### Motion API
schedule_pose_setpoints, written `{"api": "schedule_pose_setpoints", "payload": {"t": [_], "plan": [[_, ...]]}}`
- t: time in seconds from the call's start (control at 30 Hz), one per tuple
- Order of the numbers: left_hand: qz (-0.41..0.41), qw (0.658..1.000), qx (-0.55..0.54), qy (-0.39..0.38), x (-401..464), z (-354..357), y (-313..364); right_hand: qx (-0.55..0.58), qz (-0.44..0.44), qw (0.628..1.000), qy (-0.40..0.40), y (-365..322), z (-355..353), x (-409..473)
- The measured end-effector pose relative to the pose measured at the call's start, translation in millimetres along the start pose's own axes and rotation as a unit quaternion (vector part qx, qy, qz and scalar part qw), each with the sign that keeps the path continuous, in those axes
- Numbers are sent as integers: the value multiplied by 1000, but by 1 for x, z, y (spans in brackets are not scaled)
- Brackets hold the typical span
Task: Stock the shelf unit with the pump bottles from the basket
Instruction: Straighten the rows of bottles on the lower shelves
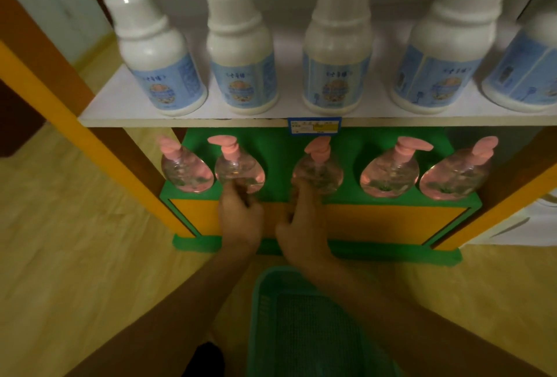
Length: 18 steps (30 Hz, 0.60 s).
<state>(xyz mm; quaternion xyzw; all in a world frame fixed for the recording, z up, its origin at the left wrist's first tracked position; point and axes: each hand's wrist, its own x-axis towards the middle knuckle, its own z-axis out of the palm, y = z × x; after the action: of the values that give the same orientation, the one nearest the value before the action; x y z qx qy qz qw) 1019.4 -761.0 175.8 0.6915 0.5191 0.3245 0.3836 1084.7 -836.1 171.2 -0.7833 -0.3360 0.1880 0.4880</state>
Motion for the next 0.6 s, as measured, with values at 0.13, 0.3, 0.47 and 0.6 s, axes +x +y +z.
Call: {"api": "schedule_pose_setpoints", "payload": {"t": [0.13, 0.3, 0.47, 0.6], "plan": [[3, 1000, -17, 17, 19, -26, -12, 13, 30, 996, -87, -21, 19, 5], [3, 998, -42, -54, 40, -31, -18, 15, 34, 998, -58, -31, 43, 24], [15, 998, -37, -56, 45, -28, -19, 33, 46, 998, -12, -30, 62, 40], [46, 996, -30, -73, 39, -27, -24, 27, 23, 999, 9, -23, 64, 41]]}}
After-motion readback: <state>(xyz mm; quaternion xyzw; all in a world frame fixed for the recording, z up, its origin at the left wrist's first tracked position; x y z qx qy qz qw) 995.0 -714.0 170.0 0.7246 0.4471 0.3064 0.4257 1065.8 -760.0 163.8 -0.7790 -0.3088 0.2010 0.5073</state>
